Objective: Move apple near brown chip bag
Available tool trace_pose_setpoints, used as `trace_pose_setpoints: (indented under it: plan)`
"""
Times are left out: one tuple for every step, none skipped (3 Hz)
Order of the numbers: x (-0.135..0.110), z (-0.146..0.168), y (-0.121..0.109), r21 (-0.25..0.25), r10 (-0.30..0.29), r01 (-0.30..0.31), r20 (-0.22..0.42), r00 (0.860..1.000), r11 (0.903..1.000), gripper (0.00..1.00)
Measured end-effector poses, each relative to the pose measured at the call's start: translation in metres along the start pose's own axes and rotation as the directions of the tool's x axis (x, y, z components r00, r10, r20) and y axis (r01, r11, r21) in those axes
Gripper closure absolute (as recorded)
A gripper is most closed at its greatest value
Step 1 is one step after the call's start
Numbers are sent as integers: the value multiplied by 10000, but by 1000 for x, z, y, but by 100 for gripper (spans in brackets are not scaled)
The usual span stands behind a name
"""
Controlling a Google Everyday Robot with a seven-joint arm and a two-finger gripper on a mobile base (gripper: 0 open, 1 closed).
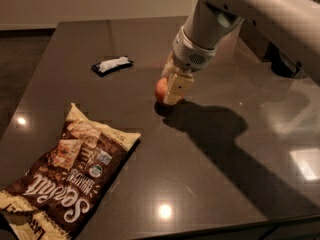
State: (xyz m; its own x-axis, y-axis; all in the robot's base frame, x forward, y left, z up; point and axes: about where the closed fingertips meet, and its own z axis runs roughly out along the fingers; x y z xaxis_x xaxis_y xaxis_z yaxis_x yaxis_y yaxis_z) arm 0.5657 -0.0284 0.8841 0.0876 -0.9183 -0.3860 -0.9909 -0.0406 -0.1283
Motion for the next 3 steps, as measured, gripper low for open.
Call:
trace_pose_setpoints:
  plan:
    - [-8,-14,25,-297,-357,360,106,9993,9989,100]
    - [-20,-18,55,-748,-835,845,161,9964,9936,100]
    - [-32,-13,83,-1254,-1215,1244,302,9921,9843,100]
